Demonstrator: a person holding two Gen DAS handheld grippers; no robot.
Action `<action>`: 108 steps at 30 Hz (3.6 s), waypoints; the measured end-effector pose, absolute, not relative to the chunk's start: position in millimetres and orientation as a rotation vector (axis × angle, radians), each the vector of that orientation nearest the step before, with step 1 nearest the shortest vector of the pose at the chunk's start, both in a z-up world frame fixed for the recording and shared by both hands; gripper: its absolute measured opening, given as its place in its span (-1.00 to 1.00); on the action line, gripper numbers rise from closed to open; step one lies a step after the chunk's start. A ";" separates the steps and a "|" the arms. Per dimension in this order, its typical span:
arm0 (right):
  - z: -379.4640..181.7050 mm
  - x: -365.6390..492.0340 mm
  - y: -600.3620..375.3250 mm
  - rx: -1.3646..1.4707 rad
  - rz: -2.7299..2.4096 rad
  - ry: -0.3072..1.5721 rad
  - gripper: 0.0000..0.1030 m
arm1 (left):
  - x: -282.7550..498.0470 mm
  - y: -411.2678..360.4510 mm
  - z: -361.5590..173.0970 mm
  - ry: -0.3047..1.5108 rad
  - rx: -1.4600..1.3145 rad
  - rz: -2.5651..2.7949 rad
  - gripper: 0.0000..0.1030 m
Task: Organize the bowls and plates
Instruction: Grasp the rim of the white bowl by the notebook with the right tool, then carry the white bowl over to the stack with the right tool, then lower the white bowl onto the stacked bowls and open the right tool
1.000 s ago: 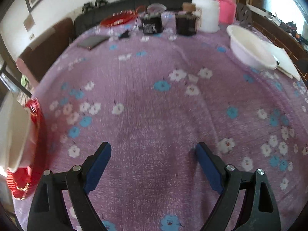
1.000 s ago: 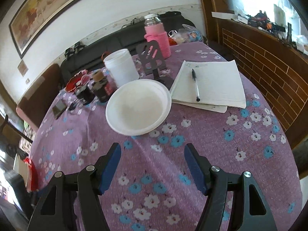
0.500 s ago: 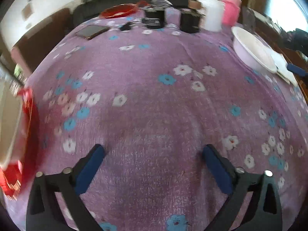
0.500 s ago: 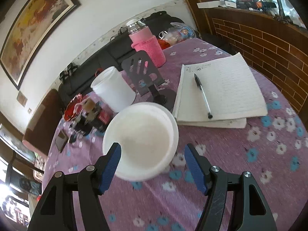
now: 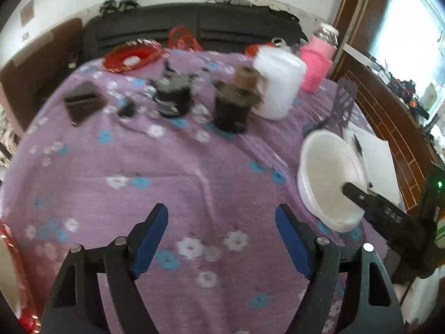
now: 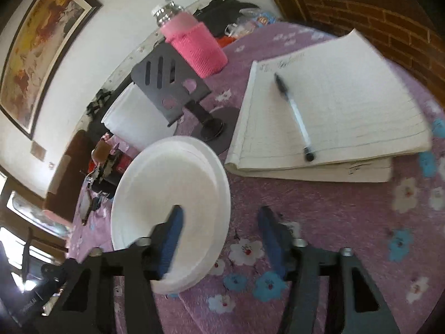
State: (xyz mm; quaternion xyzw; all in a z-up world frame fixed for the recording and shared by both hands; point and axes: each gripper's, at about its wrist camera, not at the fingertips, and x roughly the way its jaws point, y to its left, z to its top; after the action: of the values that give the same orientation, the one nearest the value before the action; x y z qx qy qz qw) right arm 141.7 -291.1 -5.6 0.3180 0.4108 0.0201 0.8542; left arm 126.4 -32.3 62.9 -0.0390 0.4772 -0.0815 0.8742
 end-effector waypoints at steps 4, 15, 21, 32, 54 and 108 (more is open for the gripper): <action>-8.2 143.9 -284.1 0.697 0.130 0.892 -0.85 | 127.0 -42.5 51.6 1.013 -0.101 -0.190 0.53; 10.1 137.8 -200.5 0.485 0.403 1.075 -0.81 | 130.2 -22.2 53.0 0.987 -0.067 -0.133 0.53; 16.6 132.7 -192.8 0.392 0.339 1.047 -0.38 | 132.5 -20.1 40.4 1.013 -0.061 -0.120 0.53; 18.0 127.2 -199.1 0.371 0.293 1.022 -0.53 | 140.7 -32.9 24.1 1.103 -0.079 -0.166 -0.74; 109.3 52.1 -64.8 0.137 0.503 0.813 -0.62 | 18.6 90.9 123.0 0.889 -0.120 0.020 -0.73; 145.3 -13.7 147.9 -0.049 0.578 0.672 0.28 | -107.2 286.2 147.3 0.567 -0.159 0.517 0.76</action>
State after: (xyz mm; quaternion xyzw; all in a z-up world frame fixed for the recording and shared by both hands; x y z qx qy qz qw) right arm -13.7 147.9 145.3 -0.0236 0.3253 0.2794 0.9031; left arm -107.2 286.2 147.3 -0.0776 0.2764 0.2520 0.9242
